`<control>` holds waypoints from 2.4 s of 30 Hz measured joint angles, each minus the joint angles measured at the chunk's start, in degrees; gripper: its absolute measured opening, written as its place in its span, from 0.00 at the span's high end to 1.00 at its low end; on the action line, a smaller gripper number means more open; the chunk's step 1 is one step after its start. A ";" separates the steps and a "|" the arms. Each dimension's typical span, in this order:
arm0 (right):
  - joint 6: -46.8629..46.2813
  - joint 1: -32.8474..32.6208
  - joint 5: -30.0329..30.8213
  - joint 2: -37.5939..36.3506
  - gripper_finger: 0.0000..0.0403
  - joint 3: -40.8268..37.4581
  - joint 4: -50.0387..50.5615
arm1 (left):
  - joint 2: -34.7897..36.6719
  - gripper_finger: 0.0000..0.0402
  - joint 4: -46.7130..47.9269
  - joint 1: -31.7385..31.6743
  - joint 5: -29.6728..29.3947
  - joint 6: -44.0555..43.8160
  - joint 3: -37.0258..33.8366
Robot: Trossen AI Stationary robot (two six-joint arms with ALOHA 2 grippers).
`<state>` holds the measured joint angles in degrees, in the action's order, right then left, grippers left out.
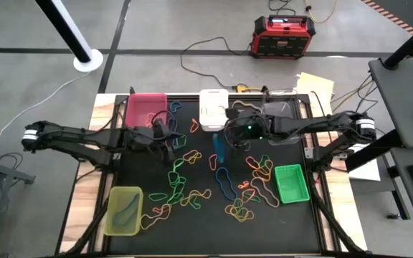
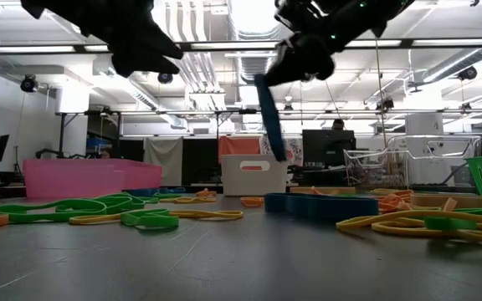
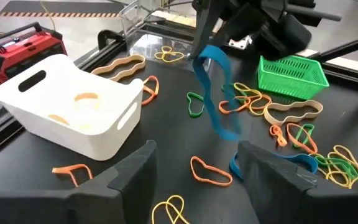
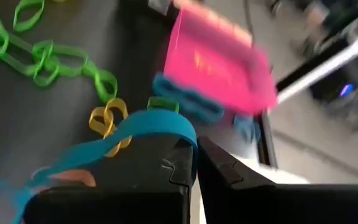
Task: Sort rubber bands into baskets
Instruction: Put the blue rubber band into the yellow bin
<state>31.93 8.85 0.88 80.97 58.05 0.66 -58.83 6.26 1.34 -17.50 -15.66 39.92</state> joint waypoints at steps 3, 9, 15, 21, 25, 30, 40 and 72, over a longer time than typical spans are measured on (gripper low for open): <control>3.17 -1.17 -0.02 2.63 0.98 -0.01 -7.70 | -2.50 0.43 -3.47 0.00 0.02 -0.01 0.00; 6.72 -1.87 0.03 7.33 0.98 0.40 -17.24 | -6.69 0.38 -8.84 0.00 0.60 -0.02 0.00; 8.03 -1.85 0.14 10.96 0.98 3.39 -19.34 | -10.18 0.37 -12.61 0.00 3.93 0.09 0.00; 8.72 -1.87 0.14 12.68 0.98 6.18 -18.59 | -13.31 0.37 -14.38 -0.16 3.02 -0.32 0.00; 9.21 -1.85 0.14 12.92 0.98 7.42 -18.51 | -14.48 0.37 -15.16 -0.22 3.02 0.01 0.04; 8.91 -1.84 0.15 12.89 0.98 8.04 -18.53 | -15.16 0.48 -15.66 -0.22 2.97 0.91 0.04; 8.30 -1.87 0.15 12.89 0.98 8.04 -18.33 | -15.16 0.97 -15.91 -0.26 2.99 1.86 0.04; -10.13 -0.31 0.12 12.79 0.51 13.85 11.78 | -9.68 1.00 68.70 17.26 30.85 -26.77 38.35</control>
<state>21.80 8.54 1.00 93.76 71.90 12.44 -68.52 74.95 18.60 13.36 -42.43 78.27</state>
